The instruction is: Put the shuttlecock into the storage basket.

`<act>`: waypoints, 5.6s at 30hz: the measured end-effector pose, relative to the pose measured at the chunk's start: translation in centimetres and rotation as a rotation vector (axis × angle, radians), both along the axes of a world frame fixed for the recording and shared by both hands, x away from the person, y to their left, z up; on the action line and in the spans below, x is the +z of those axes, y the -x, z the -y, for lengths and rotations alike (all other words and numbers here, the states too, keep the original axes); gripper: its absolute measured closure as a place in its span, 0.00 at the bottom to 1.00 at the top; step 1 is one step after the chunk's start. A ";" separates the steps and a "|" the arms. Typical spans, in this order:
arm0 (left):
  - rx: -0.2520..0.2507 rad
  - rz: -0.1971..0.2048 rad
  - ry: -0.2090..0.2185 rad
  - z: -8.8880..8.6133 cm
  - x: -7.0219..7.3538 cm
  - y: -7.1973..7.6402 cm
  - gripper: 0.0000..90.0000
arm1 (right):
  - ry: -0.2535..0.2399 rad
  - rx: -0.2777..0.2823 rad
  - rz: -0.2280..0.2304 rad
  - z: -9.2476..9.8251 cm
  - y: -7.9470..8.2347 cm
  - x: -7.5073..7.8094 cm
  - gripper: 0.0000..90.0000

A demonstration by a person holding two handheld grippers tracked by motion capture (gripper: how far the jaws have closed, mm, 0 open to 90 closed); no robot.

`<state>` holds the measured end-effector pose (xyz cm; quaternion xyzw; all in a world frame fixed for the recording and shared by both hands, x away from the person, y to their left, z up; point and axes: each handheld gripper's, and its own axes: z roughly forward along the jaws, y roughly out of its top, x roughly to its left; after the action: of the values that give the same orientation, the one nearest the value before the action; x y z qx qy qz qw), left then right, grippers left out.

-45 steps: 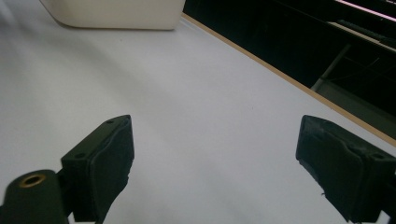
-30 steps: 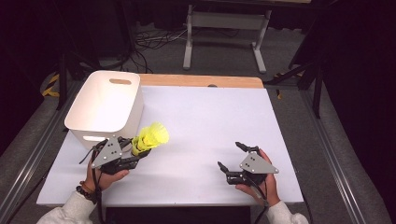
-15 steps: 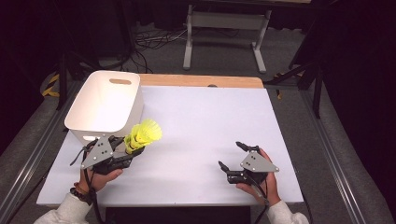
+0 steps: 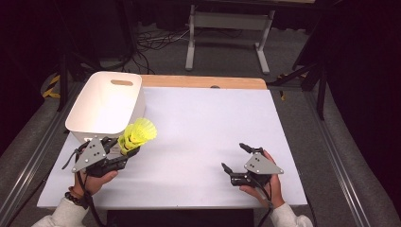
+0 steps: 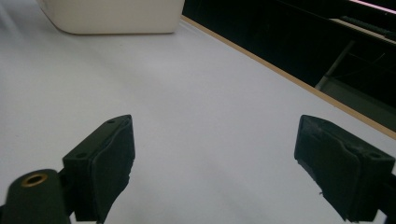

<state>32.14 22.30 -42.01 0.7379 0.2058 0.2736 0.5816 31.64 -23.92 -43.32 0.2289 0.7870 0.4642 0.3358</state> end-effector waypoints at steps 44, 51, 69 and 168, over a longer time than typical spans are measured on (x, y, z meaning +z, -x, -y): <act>0.075 0.023 0.056 -3.3 0.9 0.4 0.59 | 0.018 0.001 -0.008 -0.1 -0.2 -0.2 0.15; 0.088 0.025 0.078 -3.9 1.0 0.3 0.59 | 0.018 0.002 -0.009 -0.1 -0.2 -0.2 0.15; 0.097 0.030 0.091 -4.3 1.4 0.4 0.59 | 0.019 0.001 -0.009 -0.2 -0.2 -0.2 0.15; 0.154 -0.121 0.078 -3.4 8.1 -13.0 0.57 | 0.008 -0.007 -0.068 0.0 -1.0 -0.7 0.15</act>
<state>45.17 25.71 -33.91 0.7119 0.3069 0.2643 0.5737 32.61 -23.94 -43.99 0.2462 0.7989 0.4518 0.3114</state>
